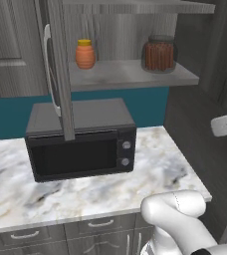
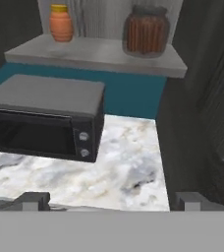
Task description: Pick the jar and candle from the dining table and place them in the open cabinet. Close the cabinet after placing the objects.
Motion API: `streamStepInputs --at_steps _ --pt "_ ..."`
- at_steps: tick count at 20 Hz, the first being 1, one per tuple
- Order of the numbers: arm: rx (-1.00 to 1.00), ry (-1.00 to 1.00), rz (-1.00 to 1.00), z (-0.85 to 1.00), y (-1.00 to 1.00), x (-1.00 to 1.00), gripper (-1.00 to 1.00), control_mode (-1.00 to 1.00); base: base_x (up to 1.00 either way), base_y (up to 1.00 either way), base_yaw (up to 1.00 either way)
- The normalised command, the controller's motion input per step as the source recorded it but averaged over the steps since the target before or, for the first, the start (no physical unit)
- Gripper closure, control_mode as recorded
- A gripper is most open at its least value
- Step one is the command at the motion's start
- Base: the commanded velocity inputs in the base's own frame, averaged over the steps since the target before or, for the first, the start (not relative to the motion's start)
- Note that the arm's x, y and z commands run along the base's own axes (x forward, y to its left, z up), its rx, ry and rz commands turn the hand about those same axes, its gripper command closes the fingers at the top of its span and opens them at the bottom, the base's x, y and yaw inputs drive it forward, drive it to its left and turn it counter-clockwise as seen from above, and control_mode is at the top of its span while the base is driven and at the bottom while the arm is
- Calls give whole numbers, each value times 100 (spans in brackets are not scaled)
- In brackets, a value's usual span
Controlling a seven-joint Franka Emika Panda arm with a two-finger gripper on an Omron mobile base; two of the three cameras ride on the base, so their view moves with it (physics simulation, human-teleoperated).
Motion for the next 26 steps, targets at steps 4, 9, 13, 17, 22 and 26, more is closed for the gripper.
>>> streamStepInputs --at_steps 4,9,13,17,22,26 --pt "18 0 -5 -71 4 0 -100 -100 0 0 0" --pt "15 2 -9 -42 15 1 -100 -100 0 0 0" --pt "12 15 -14 -4 24 15 -100 -100 0 0 0" --pt "10 19 -13 -1 16 19 -100 -100 0 0 0" --pt "9 16 -6 0 0 12 -100 -100 0 0 0" --pt "7 11 0 -2 0 1 -100 -100 0 0 0"
